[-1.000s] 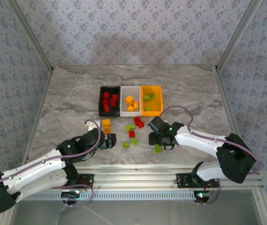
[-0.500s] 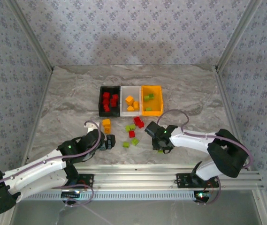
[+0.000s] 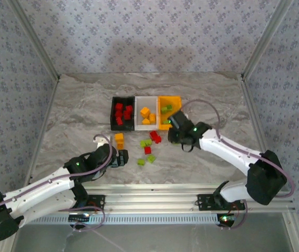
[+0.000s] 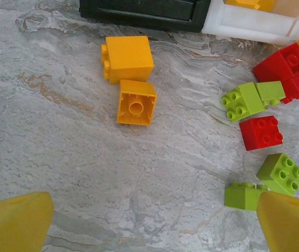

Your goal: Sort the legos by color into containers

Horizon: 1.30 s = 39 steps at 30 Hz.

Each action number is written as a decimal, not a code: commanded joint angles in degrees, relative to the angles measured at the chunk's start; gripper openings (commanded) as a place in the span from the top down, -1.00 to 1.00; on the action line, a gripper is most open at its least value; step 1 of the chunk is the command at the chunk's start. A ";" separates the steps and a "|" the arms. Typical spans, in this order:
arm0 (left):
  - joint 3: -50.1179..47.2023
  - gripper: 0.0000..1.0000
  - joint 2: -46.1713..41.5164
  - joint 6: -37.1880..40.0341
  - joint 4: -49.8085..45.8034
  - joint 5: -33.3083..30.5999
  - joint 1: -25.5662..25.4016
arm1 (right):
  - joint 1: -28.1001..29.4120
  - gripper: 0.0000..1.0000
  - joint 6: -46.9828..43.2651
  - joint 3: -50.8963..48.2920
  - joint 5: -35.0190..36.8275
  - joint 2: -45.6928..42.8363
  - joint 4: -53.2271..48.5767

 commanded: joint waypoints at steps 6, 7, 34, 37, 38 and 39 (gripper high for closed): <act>1.71 -0.99 0.18 -0.72 0.16 0.01 0.87 | -7.25 0.37 -7.78 17.53 2.89 16.33 4.15; 1.68 -0.99 0.18 -0.73 0.17 0.17 0.93 | -7.65 0.36 -8.00 19.66 3.22 18.78 4.08; 10.72 -0.80 30.29 13.47 13.90 5.37 13.60 | -7.22 -0.44 -4.00 11.26 -0.31 8.11 11.90; 11.30 -0.71 34.59 15.02 16.29 4.14 13.81 | -7.16 -0.45 -3.30 7.38 -0.49 4.24 12.61; 11.46 -0.66 36.21 15.42 16.58 3.77 13.89 | -7.19 -0.46 -3.01 6.46 -0.52 3.15 12.94; 11.68 -0.61 37.73 15.62 16.88 3.22 13.94 | -7.24 -0.46 -2.91 5.70 -0.66 2.03 13.24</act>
